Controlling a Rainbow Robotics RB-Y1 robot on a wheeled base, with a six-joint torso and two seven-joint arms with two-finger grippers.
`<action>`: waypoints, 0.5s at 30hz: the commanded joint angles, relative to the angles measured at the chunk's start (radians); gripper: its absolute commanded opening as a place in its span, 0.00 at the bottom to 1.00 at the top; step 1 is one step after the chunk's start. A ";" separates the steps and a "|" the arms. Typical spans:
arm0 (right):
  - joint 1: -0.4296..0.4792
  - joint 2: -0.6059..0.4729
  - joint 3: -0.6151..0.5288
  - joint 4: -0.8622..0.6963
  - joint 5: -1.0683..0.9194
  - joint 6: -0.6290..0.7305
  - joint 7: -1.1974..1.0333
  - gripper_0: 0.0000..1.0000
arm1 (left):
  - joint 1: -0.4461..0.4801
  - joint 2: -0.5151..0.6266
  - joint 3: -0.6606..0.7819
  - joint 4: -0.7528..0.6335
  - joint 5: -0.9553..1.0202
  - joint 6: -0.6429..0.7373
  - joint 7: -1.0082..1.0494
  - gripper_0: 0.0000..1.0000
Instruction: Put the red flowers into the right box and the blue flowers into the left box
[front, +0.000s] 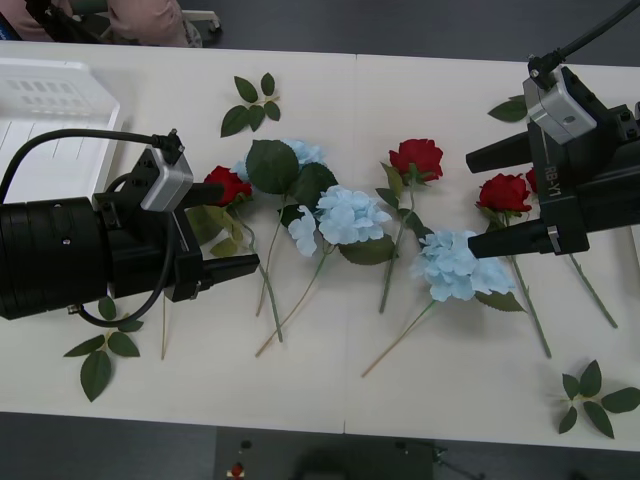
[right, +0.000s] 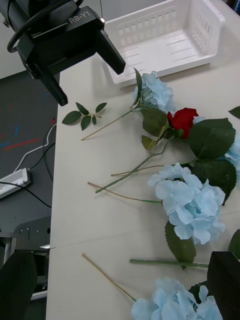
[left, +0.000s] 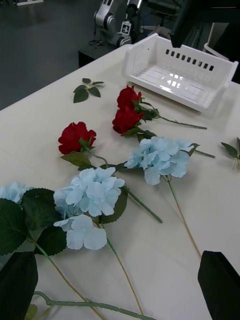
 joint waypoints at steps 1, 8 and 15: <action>-0.013 -0.021 -0.015 -0.013 -0.006 -0.003 0.030 1.00 | -0.007 0.011 0.005 -0.029 0.000 -0.004 -0.030 0.96; -0.013 -0.021 -0.015 -0.013 -0.006 -0.003 0.030 1.00 | -0.007 0.011 0.005 -0.029 0.000 -0.004 -0.030 1.00; -0.013 -0.021 -0.015 -0.013 -0.006 -0.003 0.030 1.00 | -0.007 0.011 0.005 -0.029 0.000 -0.004 -0.030 1.00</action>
